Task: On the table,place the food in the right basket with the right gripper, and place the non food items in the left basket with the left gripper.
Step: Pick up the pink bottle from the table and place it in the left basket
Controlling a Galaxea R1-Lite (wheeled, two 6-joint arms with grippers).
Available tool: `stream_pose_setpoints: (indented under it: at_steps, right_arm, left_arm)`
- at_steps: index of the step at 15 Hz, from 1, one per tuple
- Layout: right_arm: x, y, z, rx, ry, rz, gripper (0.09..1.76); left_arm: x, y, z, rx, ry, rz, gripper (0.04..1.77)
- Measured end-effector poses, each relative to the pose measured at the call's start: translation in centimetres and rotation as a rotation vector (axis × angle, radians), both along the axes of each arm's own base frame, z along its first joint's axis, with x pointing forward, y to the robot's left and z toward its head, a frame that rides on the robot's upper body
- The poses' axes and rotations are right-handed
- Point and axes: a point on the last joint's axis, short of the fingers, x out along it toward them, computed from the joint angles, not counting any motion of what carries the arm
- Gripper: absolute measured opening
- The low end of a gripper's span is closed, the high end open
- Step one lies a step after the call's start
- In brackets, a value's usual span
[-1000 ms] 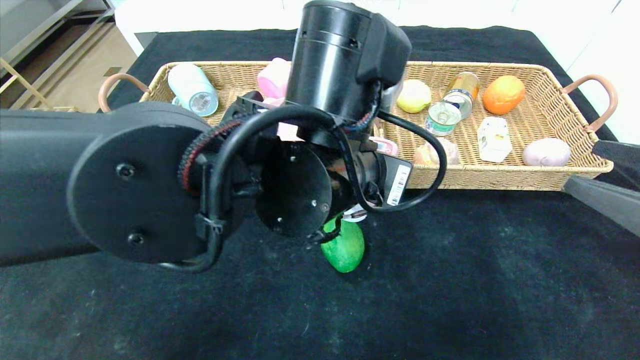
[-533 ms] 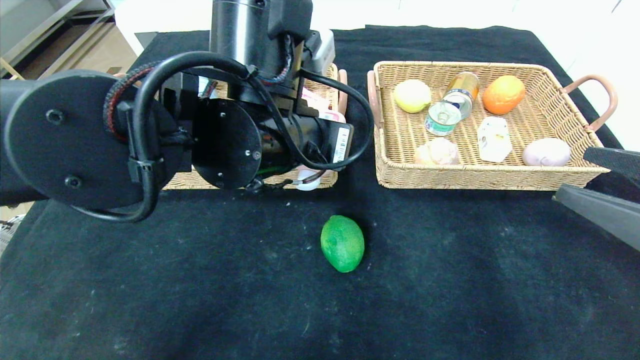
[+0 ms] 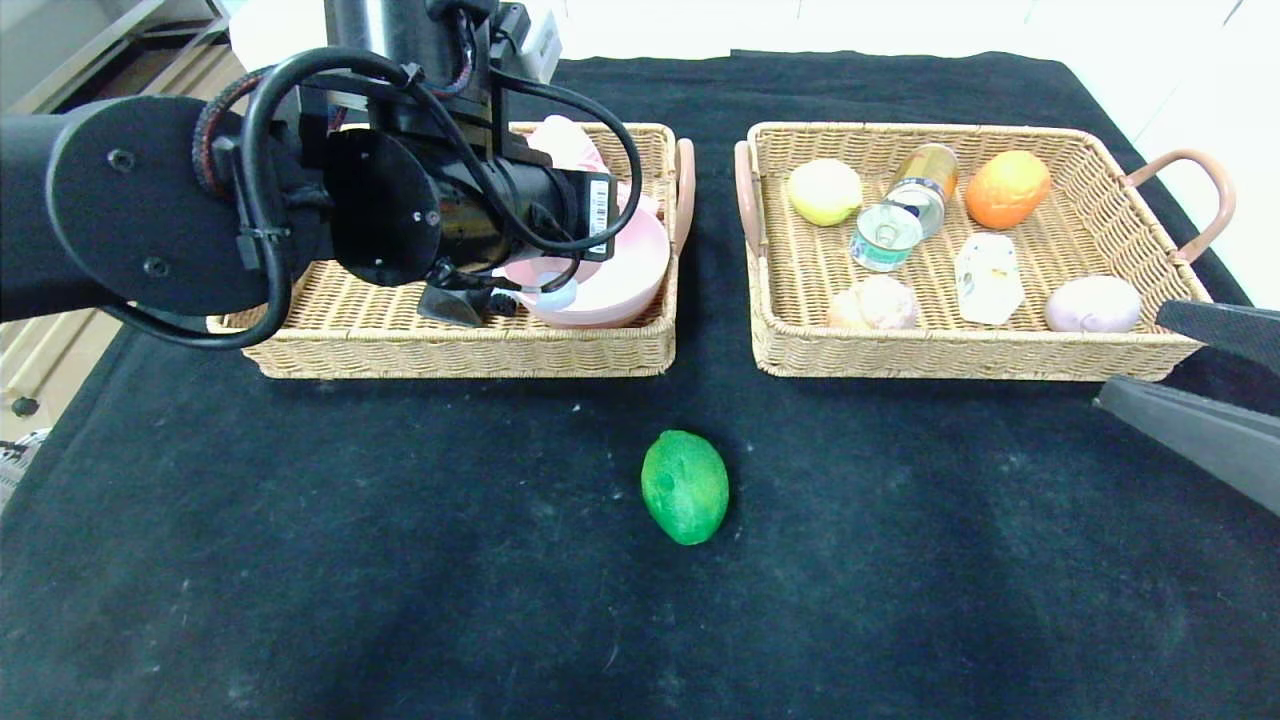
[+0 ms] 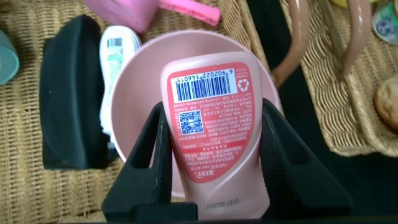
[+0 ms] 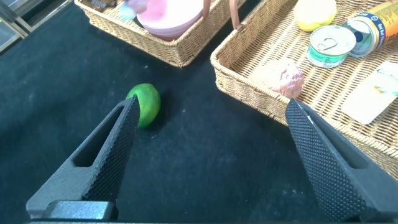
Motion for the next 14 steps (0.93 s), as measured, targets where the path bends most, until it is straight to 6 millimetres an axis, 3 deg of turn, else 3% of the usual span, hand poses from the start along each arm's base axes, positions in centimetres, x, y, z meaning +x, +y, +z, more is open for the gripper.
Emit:
stream_pose_setpoints:
  at_steps: [8, 13, 14]
  right_arm:
    - [0.0, 0.0, 0.0, 0.0, -0.001, -0.001, 1.71]
    - [0.0, 0.0, 0.0, 0.001, -0.001, 0.0, 1.71]
    - [0.0, 0.0, 0.0, 0.0, -0.001, 0.0, 1.71]
  left_arm:
    - [4.4, 0.0, 0.1, -0.03, -0.053, 0.048, 0.86]
    - [5.5, -0.3, -0.9, -0.017, -0.044, 0.054, 0.86]
    - [5.6, -0.4, -1.1, -0.014, -0.04, 0.055, 0.93]
